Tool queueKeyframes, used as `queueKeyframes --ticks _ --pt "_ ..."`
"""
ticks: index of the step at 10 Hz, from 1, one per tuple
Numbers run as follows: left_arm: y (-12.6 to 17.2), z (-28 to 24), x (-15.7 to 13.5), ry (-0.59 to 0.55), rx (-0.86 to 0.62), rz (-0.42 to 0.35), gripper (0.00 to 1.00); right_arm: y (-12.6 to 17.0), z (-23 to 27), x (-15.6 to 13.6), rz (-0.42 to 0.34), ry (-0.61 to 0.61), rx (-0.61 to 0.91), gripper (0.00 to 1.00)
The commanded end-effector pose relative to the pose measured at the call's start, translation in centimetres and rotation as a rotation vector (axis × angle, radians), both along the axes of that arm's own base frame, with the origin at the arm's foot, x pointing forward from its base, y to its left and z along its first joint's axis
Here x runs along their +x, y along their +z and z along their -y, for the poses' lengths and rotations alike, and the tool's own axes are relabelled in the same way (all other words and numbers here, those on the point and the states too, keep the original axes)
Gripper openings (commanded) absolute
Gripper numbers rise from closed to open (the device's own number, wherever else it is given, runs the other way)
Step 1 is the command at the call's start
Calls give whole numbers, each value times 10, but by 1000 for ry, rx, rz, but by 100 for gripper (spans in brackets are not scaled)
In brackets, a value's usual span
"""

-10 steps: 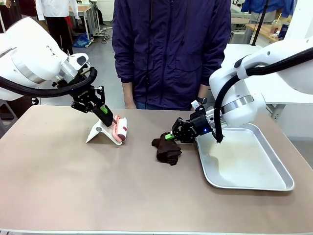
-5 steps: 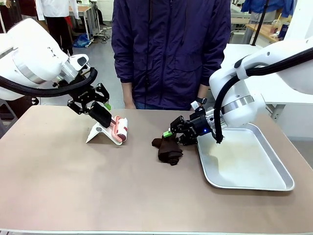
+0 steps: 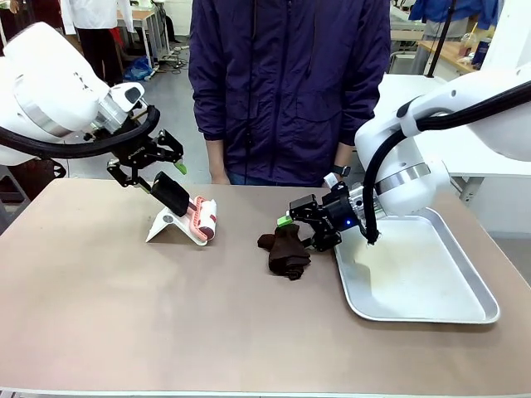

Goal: Clean the surface of the table.
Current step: Return the Lint Roller and towel to their original positions.

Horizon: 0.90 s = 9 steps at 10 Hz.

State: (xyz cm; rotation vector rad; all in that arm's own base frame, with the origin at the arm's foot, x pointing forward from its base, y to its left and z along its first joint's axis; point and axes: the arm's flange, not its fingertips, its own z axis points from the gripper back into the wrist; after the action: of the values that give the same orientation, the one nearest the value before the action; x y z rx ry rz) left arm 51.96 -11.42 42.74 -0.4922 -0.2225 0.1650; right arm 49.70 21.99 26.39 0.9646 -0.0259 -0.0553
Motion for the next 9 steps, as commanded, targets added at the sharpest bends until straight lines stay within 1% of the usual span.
queueKeyframes --ticks 1,3,4,5,6,7,8,9 --pt "6 -7 -17 37 -22 26 100 11 0 1 6 17 -14 100" --pt "18 -16 -35 -10 -77 60 100 19 -1 -4 32 37 -12 100" --pt "23 -23 -44 -30 -106 79 100 24 2 -7 29 60 4 100" --pt "26 -35 -51 -8 -128 99 100 30 10 -12 29 72 8 100" --pt "29 -47 -61 -19 -165 113 100 38 24 -20 41 40 -12 100" --pt "31 -66 -79 -61 -225 142 100 47 45 -31 67 -7 -18 100" --pt "32 -81 -98 -92 -289 172 100 54 66 -42 88 -43 13 100" --pt "28 -97 -117 -148 -356 204 100 57 87 -54 108 -48 84 100"
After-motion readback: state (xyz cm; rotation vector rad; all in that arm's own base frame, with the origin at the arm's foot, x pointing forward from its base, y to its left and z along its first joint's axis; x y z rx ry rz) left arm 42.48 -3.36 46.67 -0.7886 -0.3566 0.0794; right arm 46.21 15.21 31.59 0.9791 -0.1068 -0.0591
